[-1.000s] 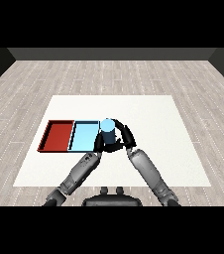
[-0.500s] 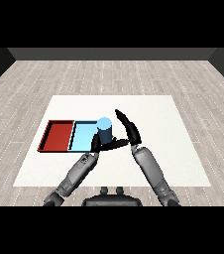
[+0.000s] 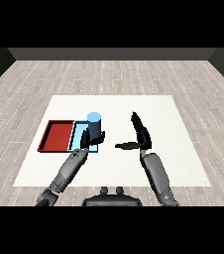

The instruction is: Pick the blue can and put it in the blue box

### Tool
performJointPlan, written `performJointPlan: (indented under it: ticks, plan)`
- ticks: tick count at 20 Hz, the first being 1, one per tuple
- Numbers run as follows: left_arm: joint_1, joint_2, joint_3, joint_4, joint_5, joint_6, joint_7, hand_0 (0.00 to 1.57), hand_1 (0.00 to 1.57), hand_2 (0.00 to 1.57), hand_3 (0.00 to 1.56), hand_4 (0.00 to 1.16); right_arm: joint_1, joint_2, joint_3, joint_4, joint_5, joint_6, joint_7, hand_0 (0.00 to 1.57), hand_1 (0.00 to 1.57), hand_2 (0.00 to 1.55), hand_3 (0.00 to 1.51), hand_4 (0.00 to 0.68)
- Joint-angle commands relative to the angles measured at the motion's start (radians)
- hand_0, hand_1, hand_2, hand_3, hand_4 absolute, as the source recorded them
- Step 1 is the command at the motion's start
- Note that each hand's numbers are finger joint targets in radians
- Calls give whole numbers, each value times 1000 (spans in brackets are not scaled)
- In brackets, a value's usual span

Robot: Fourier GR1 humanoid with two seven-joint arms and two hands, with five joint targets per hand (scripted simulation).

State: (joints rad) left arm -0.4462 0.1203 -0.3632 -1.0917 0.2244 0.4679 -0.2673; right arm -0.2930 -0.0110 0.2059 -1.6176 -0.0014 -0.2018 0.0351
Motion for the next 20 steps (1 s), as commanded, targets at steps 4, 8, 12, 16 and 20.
performJointPlan:
  ticks: [4, 8, 12, 16, 20]
  plan:
    - [12, 106, 71, 13, -47, -13, 106, 1571, 1571, 1571, 1486, 1138, 71, 5, -56, 20, -62, 22, -61, 0, 0, 0, 0, 0]
    - [-107, 156, 112, 216, -81, -17, 180, 1571, 1571, 1571, 1490, 1103, 23, -2, -75, 89, -84, 27, -74, 0, 0, 0, 0, 0]
    - [-164, 213, 67, 395, -191, 39, 278, 1571, 1571, 1557, 1452, 1026, 45, -6, -97, 66, -117, 36, -74, 0, 0, 0, 0, 0]
    - [-231, 246, 0, 568, -288, 14, 396, 582, 582, 503, 302, 908, 79, -12, -103, 62, -111, 21, -73, 0, 0, 0, 0, 0]
    - [-309, 159, -33, 759, -354, 20, 431, 696, 696, 566, 267, 882, 2, -14, -141, 174, -114, 21, -92, 0, 0, 0, 0, 0]
